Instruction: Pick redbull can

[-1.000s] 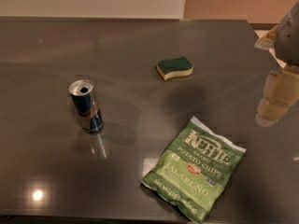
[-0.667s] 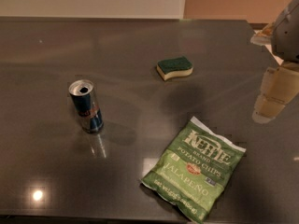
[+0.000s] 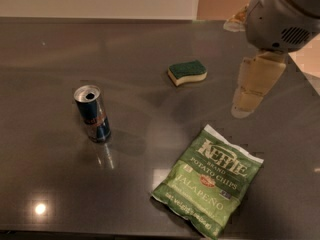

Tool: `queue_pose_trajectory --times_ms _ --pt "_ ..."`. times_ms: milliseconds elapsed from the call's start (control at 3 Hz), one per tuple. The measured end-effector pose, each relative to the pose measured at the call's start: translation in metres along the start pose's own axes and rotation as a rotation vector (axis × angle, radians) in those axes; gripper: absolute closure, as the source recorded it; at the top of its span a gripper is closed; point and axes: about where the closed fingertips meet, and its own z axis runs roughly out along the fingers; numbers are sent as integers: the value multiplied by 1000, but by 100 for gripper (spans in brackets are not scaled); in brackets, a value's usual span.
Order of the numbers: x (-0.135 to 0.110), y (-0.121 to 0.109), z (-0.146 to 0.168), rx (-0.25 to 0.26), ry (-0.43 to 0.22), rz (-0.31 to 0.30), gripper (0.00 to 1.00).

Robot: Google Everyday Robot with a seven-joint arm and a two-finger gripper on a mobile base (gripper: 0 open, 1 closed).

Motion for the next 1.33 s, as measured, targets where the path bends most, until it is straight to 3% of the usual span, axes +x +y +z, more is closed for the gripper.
queue_pose_trajectory --times_ms 333,667,1333 --pt "-46 3 10 -20 -45 -93 0" --pt "-88 8 34 -81 -86 -149 0" --pt "-147 7 92 -200 -153 -184 0"
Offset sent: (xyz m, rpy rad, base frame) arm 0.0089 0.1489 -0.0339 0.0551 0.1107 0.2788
